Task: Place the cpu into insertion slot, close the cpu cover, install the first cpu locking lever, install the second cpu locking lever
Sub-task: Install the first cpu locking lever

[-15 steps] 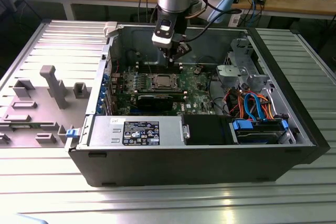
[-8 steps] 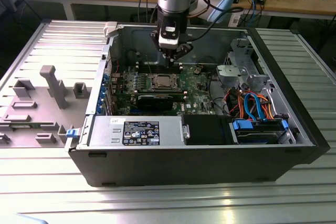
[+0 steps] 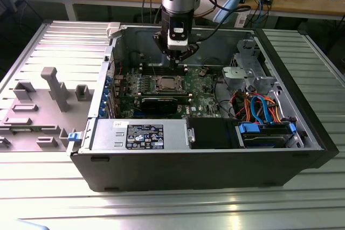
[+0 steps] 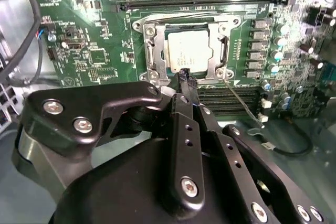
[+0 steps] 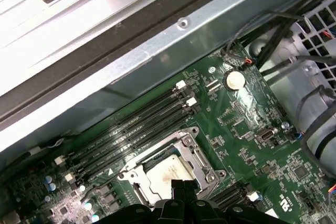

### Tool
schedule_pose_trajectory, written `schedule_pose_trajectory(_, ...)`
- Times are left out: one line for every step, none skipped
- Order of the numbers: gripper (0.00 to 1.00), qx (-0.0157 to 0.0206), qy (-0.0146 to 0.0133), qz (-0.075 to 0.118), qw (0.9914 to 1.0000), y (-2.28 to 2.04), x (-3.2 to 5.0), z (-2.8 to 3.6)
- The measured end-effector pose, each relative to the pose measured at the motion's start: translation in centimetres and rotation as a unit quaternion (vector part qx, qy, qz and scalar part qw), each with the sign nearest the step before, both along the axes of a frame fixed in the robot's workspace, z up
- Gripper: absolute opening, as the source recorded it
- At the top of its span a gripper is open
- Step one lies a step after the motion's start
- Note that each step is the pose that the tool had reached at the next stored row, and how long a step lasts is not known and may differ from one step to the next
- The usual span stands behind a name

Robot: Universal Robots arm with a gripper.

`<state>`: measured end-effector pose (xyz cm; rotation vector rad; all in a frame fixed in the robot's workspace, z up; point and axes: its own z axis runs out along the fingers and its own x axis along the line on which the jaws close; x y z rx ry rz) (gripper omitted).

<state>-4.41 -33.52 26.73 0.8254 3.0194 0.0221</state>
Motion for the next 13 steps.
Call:
schedule_pose_trajectory(0.11, 0.0, 0.0, 0.006, 0.99998, 0.0, 0.0, 0.0)
schedule_pose_trajectory(0.11, 0.0, 0.0, 0.014, 0.99991, 0.0, 0.0, 0.0)
schedule_pose_trajectory(0.11, 0.0, 0.0, 0.019, 0.99981, 0.0, 0.0, 0.0)
schedule_pose_trajectory(0.11, 0.0, 0.0, 0.026, 0.99967, 0.0, 0.0, 0.0)
schedule_pose_trajectory(0.11, 0.0, 0.0, 0.033, 0.99947, 0.0, 0.0, 0.0)
schedule_pose_trajectory(0.11, 0.0, 0.0, 0.04, 0.99919, 0.0, 0.0, 0.0)
schedule_pose_trajectory(0.11, 0.0, 0.0, 0.046, 0.99895, 0.0, 0.0, 0.0)
schedule_pose_trajectory(0.11, 0.0, 0.0, 0.055, 0.9985, 0.0, 0.0, 0.0)
schedule_pose_trajectory(0.11, 0.0, 0.0, 0.064, 0.99792, 0.0, 0.0, 0.0)
schedule_pose_trajectory(0.11, 0.0, 0.0, 0.074, 0.99723, 0.0, 0.0, 0.0)
schedule_pose_trajectory(0.11, 0.0, 0.0, 0.084, 0.9965, 0.0, 0.0, 0.0)
schedule_pose_trajectory(0.11, 0.0, 0.0, 0.09, 0.99598, 0.0, 0.0, 0.0)
schedule_pose_trajectory(0.11, 0.0, 0.0, 0.097, 0.99532, 0.0, 0.0, 0.0)
